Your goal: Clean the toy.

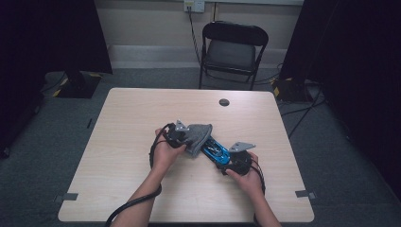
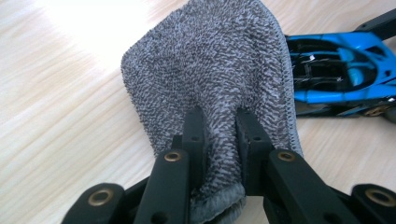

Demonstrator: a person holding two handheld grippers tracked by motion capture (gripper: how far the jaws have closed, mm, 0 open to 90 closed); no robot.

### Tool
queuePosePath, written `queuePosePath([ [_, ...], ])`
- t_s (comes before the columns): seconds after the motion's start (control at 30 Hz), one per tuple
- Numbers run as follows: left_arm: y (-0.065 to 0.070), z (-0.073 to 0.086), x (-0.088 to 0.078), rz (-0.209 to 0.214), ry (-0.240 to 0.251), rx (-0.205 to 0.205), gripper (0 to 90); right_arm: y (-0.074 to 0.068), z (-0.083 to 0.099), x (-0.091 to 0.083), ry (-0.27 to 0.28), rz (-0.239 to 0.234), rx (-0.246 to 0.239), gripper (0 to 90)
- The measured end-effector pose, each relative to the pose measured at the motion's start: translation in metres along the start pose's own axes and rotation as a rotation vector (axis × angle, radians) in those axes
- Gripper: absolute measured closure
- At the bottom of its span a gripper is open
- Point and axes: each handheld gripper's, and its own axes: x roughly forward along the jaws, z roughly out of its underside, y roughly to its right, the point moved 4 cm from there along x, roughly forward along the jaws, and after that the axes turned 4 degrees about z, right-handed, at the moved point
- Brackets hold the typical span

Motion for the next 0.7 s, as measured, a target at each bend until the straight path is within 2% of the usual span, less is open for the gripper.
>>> queuePosePath([
  [0.07, -0.006, 0.002, -0.006, -0.031, 0.000, -0.004, 76.5, 0.000, 0.000, 0.000, 0.000, 0.000, 0.000, 22.9],
  [0.2, -0.015, 0.004, -0.015, -0.051, 0.016, -0.015, 76.5, 0.000, 0.000, 0.000, 0.000, 0.000, 0.000, 22.9],
  [0.27, -0.022, 0.003, -0.028, -0.052, 0.049, -0.041, 76.5, 0.000, 0.000, 0.000, 0.000, 0.000, 0.000, 22.9],
  [0.37, -0.022, 0.002, -0.034, -0.046, 0.060, -0.037, 76.5, 0.000, 0.000, 0.000, 0.001, 0.001, 0.000, 22.9],
  [0.43, -0.019, -0.002, -0.040, -0.036, 0.078, -0.029, 76.5, 0.000, 0.000, 0.000, 0.000, 0.000, 0.000, 22.9],
  [0.5, -0.010, -0.009, -0.047, -0.007, 0.098, -0.007, 76.5, 0.000, 0.000, 0.000, 0.000, 0.000, 0.000, 22.9],
  [0.63, 0.006, -0.016, -0.050, 0.031, 0.113, 0.034, 76.5, 0.000, 0.000, 0.000, 0.000, 0.000, 0.000, 22.9],
  [0.7, 0.011, -0.017, -0.050, 0.042, 0.118, 0.041, 76.4, 0.000, 0.000, 0.000, 0.001, 0.001, 0.000, 22.9],
])
